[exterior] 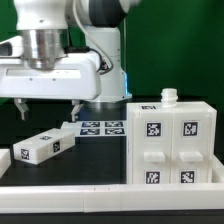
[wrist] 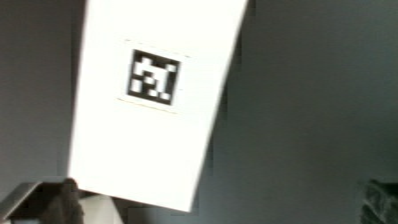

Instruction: Assemble cabinet

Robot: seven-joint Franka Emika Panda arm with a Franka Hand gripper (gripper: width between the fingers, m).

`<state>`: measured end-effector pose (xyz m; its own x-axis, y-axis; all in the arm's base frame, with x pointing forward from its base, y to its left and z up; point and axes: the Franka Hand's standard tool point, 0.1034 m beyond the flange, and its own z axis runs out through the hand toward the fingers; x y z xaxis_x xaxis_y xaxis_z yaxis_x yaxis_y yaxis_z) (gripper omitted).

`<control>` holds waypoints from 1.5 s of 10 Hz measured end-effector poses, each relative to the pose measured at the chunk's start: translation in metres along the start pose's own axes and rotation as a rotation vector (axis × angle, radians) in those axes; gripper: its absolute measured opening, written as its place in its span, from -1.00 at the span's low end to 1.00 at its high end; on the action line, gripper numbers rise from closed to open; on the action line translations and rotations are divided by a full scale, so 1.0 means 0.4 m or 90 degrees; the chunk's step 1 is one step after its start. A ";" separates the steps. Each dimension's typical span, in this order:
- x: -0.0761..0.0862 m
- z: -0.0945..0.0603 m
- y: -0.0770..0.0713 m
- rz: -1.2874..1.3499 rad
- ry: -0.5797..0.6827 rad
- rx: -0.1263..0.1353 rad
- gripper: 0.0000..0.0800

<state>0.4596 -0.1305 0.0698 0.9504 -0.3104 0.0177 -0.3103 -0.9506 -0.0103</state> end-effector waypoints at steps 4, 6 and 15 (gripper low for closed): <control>-0.002 0.002 -0.007 -0.007 -0.001 0.000 0.99; -0.014 0.009 0.025 0.079 -0.010 -0.003 0.99; -0.065 0.118 0.050 0.131 -0.039 -0.026 0.99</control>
Offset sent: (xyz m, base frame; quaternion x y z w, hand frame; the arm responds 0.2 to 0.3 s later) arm 0.0000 0.0000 0.0000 0.0000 0.0000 0.0000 1.0000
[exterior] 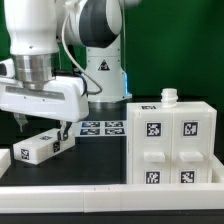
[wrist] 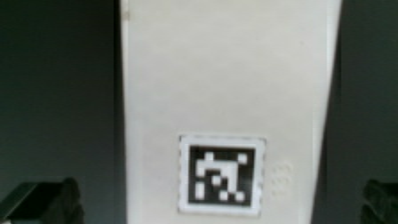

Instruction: Assemble cabinet

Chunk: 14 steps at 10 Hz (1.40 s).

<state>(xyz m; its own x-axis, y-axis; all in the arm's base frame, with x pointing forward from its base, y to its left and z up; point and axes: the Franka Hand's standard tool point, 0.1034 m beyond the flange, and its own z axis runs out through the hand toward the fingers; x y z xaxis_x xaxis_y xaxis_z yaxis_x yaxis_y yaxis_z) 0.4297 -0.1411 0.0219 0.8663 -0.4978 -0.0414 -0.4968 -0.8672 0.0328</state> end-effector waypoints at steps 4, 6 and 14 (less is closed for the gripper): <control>-0.007 0.012 -0.006 -0.009 -0.004 -0.004 0.63; -0.007 0.012 -0.010 -0.012 -0.003 -0.004 0.38; -0.026 -0.082 -0.114 -0.043 -0.014 0.025 0.39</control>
Offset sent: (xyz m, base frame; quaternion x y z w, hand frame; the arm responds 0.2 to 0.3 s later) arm 0.0035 0.0035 0.0000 -0.0088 0.0045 -0.0027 0.9999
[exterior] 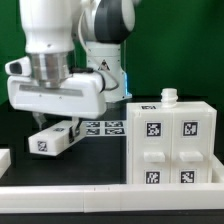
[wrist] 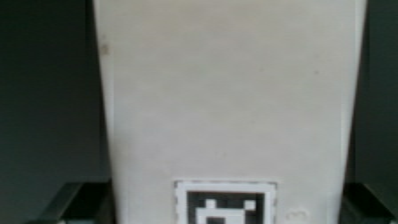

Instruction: Assemble cabinet

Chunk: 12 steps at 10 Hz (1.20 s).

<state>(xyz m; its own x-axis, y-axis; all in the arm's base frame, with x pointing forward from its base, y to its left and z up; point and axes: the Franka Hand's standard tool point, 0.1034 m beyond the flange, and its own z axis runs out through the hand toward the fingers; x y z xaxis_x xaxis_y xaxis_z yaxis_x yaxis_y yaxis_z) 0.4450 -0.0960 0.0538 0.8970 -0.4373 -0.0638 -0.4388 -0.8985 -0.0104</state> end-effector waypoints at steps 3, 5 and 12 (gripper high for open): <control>-0.010 -0.105 -0.108 0.002 0.002 0.033 0.39; -0.009 -0.164 -0.172 -0.010 0.000 0.040 0.39; -0.006 -0.195 -0.218 -0.011 -0.015 0.029 0.39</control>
Offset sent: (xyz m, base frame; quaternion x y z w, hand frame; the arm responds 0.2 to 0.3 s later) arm 0.0180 0.0309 0.0501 -0.0150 -0.0072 -0.0028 0.9999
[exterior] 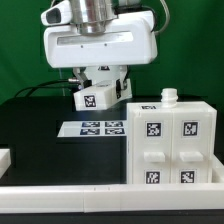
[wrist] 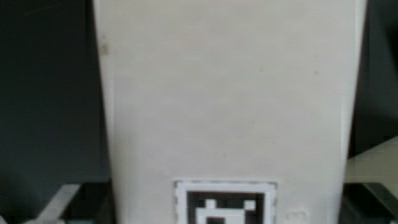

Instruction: Assemble cabinet

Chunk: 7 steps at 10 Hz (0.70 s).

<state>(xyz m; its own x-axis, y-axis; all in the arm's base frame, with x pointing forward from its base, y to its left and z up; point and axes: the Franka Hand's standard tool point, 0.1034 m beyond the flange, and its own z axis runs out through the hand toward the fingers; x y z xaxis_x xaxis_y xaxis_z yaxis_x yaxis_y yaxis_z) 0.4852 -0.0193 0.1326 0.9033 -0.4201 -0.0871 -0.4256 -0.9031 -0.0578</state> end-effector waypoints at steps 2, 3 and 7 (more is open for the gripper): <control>0.026 -0.051 -0.054 -0.016 -0.002 -0.004 0.39; 0.038 -0.069 -0.070 -0.018 0.001 -0.005 0.39; 0.048 -0.105 -0.132 -0.005 -0.001 -0.003 0.39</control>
Offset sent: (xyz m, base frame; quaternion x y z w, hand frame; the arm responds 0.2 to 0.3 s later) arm 0.0298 0.0119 0.0309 -0.0288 -0.0108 0.0042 0.9995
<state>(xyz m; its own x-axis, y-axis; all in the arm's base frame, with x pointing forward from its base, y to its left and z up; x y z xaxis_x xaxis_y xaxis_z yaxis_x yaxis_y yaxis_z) 0.5274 0.0166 0.1759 0.9067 -0.4123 -0.0888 -0.4177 -0.9069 -0.0545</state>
